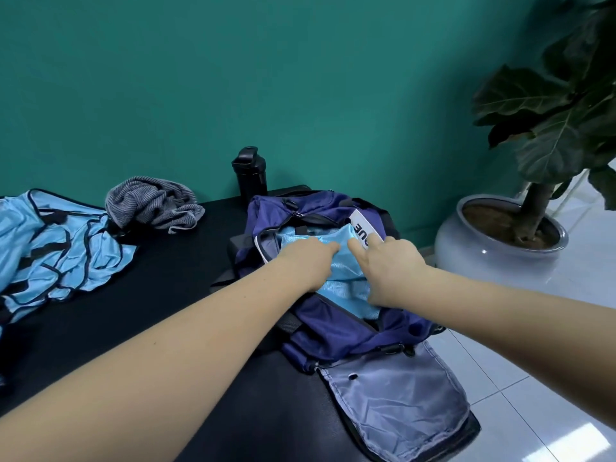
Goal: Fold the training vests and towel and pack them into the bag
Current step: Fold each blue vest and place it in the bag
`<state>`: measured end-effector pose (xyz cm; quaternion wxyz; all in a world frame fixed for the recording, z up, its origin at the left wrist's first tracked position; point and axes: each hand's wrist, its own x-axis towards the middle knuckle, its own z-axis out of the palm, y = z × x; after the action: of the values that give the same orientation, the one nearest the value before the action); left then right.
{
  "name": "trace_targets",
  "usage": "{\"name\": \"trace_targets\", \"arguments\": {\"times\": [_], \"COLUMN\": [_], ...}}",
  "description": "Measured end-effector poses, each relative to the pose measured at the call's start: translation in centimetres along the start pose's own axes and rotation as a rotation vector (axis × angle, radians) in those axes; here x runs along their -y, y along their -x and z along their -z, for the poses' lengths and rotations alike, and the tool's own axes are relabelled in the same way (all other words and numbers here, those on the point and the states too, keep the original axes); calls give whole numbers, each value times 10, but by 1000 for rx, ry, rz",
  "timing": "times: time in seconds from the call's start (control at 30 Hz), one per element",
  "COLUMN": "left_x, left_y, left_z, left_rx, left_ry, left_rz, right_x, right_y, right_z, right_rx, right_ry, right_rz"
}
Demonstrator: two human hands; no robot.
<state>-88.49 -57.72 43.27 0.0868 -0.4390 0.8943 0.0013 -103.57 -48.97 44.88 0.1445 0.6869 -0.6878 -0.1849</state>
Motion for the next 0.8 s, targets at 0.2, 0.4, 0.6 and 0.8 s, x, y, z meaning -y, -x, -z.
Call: {"name": "trace_targets", "arguments": {"times": [0.2,0.4,0.6,0.8], "left_x": [-6,-13,-11,-19], "left_y": [-12,-29,-45,-53], "left_z": [-8,-24,-30,-24], "left_rx": [6,63,203,199], "left_ry": [-51,-83,38,175], "left_rz": [60,33,-29,73], "right_x": [-11,-32,-39,-35], "right_y": [-9,-12,8,18], "right_z": [16,21,23,15], "right_rx": [-131,-276,-412,-373], "right_ry": [-43,-293,-619,-693], "right_rz": [-99,-129,-116,-82]}}
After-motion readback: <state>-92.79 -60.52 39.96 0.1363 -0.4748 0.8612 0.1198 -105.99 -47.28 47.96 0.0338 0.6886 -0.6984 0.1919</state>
